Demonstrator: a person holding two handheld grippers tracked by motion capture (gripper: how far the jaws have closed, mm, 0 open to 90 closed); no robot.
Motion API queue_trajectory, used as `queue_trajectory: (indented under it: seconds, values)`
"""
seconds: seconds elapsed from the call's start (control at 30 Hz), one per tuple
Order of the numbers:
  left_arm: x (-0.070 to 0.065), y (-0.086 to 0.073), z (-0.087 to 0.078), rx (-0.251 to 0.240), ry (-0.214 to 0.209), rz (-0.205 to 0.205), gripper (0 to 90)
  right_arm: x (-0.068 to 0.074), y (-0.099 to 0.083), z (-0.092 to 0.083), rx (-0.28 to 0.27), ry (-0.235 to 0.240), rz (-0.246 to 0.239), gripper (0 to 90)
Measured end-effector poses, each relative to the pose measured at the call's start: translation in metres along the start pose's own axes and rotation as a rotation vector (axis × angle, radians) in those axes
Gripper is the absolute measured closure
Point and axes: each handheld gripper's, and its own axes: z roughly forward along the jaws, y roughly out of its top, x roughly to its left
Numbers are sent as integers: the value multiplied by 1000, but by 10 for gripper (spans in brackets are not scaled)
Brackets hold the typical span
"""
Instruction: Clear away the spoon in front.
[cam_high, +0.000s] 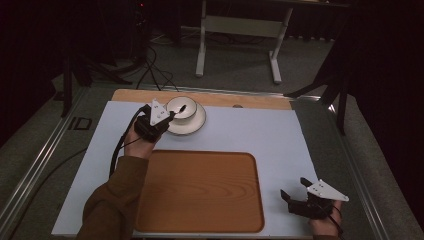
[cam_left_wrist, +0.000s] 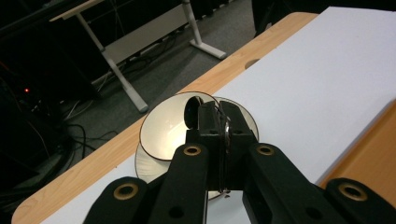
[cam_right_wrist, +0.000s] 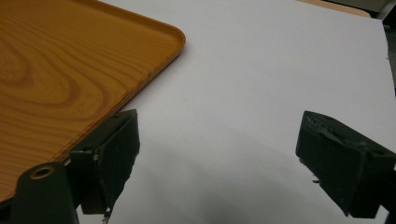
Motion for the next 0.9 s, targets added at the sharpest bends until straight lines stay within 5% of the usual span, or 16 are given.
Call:
queue_trajectory:
  seconds: [0.4,0.9]
  values:
    - [-2,-5,-25,-19,5,3,887,0,0,0,0,0,-1,134]
    - [-2,-22,-45,5,2,-44,886,1,0,0,1,0,-3,134]
